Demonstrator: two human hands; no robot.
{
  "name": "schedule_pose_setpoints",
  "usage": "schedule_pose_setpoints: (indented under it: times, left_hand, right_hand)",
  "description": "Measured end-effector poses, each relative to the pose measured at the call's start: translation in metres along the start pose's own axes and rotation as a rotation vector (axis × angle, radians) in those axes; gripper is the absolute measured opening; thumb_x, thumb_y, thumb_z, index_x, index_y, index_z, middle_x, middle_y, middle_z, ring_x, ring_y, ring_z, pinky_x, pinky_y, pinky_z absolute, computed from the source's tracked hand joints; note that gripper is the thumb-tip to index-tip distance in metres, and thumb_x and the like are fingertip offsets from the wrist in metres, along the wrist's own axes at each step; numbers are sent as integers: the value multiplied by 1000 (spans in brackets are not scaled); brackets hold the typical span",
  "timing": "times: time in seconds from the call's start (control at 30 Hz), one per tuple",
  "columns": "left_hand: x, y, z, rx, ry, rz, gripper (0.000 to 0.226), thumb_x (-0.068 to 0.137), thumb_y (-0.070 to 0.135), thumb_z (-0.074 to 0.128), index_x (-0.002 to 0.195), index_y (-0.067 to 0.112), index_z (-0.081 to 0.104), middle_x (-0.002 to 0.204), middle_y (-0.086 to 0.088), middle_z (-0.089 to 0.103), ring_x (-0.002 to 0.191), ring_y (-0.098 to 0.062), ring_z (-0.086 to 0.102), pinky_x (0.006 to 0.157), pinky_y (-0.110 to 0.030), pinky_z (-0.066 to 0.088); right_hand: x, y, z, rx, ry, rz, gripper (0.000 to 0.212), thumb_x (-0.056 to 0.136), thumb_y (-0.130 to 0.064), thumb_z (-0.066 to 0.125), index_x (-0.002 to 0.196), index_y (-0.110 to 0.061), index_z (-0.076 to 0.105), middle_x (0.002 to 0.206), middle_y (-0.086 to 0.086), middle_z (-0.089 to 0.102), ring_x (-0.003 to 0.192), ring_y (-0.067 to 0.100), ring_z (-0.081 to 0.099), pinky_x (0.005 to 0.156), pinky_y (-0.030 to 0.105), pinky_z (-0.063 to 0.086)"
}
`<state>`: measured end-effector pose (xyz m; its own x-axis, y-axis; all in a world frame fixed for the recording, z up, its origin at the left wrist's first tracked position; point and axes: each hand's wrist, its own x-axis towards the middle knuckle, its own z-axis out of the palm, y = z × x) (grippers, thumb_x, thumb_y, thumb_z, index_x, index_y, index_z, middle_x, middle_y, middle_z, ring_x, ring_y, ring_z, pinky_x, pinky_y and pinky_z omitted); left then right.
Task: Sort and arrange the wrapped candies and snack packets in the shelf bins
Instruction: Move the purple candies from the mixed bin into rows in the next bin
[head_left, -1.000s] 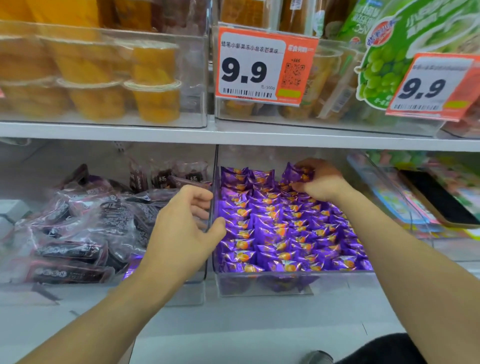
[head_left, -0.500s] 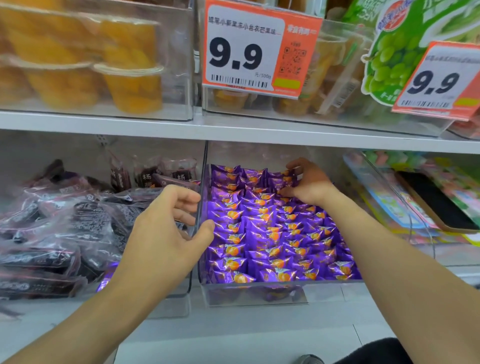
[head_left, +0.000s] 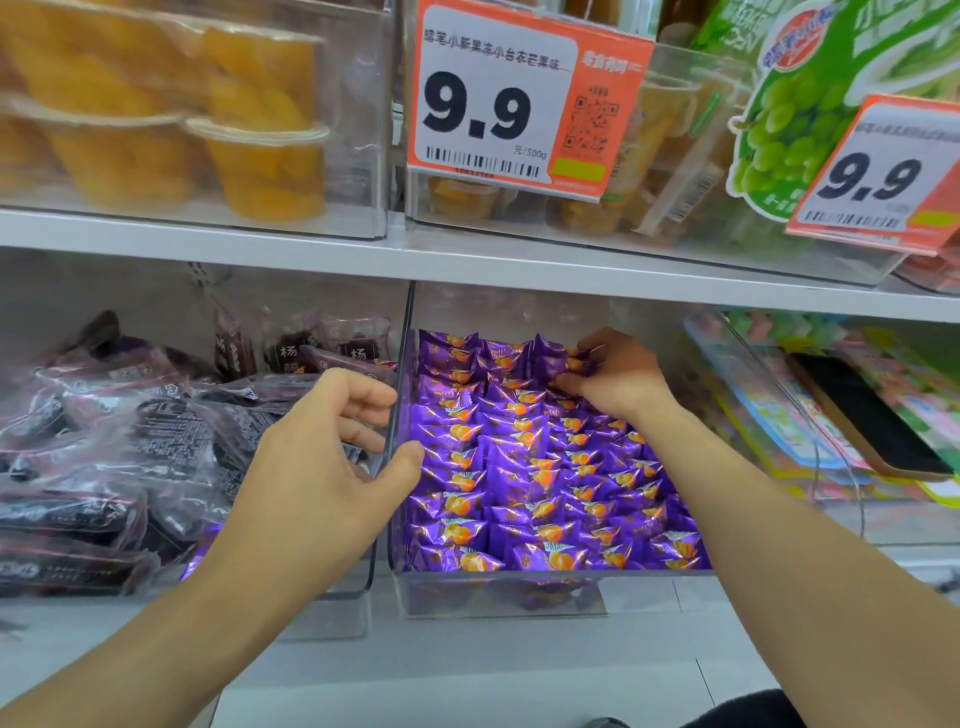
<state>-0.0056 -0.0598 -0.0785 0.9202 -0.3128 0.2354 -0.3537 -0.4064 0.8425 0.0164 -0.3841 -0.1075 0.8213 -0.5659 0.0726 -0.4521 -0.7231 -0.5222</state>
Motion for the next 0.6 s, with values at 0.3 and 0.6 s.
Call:
schedule_pose_setpoints:
  times: [0.3,0.6]
  left_hand:
    - [-1,1,0,-12,-3,-14,34,74,30,79,100,36,57,90,20,61,69,5,60,68,-21,46]
    - [-1,2,0,-13,-7,-16,34,75,30,79,100,36,57,91,20,61,72,6,60,69,-23,48]
  right_hand:
    - [1,3,0,48,14,-131,27,88,-20,73,115,-19,67,113,-1,67,99,17,61,79,19,40]
    - [13,7,-14,160,-63,-84,16,89,-18,73,105,-18,72,103,1,71,100,20,66,89,32,53]
